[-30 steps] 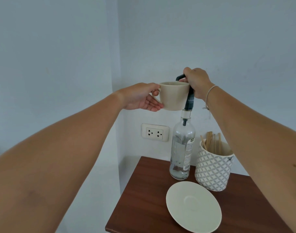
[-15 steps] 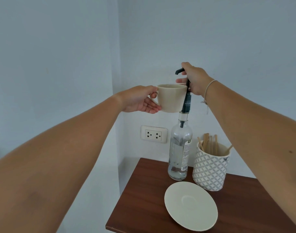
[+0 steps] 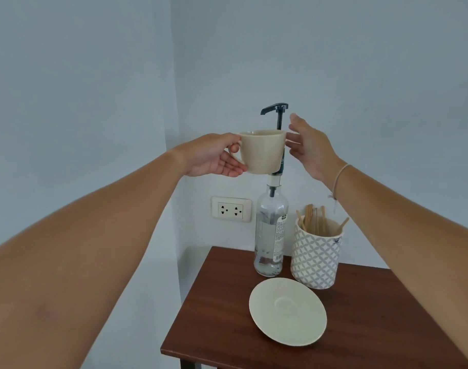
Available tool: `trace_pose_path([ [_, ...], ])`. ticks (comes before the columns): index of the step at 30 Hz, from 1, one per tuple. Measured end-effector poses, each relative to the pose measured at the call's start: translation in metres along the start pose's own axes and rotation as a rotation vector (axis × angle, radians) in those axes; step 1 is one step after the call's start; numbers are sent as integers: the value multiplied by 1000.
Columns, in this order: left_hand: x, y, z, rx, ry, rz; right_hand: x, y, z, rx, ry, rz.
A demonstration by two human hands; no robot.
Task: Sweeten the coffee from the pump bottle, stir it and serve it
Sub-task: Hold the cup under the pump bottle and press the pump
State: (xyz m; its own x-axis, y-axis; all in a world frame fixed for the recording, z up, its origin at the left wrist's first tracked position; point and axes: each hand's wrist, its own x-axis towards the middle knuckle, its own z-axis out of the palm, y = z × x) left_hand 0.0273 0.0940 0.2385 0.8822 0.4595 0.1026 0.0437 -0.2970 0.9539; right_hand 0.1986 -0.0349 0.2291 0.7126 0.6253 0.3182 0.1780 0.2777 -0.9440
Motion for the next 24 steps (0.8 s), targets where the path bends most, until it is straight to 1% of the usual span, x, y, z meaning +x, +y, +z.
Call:
trace_pose_path([
  [4,-4,-4,6,-23,-8,-9,-23,25,-15,87,-179,28],
  [12,-15,-20,23,-27,-35,-36,-57,49,-24,67,-299,7],
  [14,-20,-24,29,-30,-43,-48,-67,52,-25,61,-315,0],
  [24,-36,-53,41,-56,-68,-76,-99,74,-31,79,-284,-1],
])
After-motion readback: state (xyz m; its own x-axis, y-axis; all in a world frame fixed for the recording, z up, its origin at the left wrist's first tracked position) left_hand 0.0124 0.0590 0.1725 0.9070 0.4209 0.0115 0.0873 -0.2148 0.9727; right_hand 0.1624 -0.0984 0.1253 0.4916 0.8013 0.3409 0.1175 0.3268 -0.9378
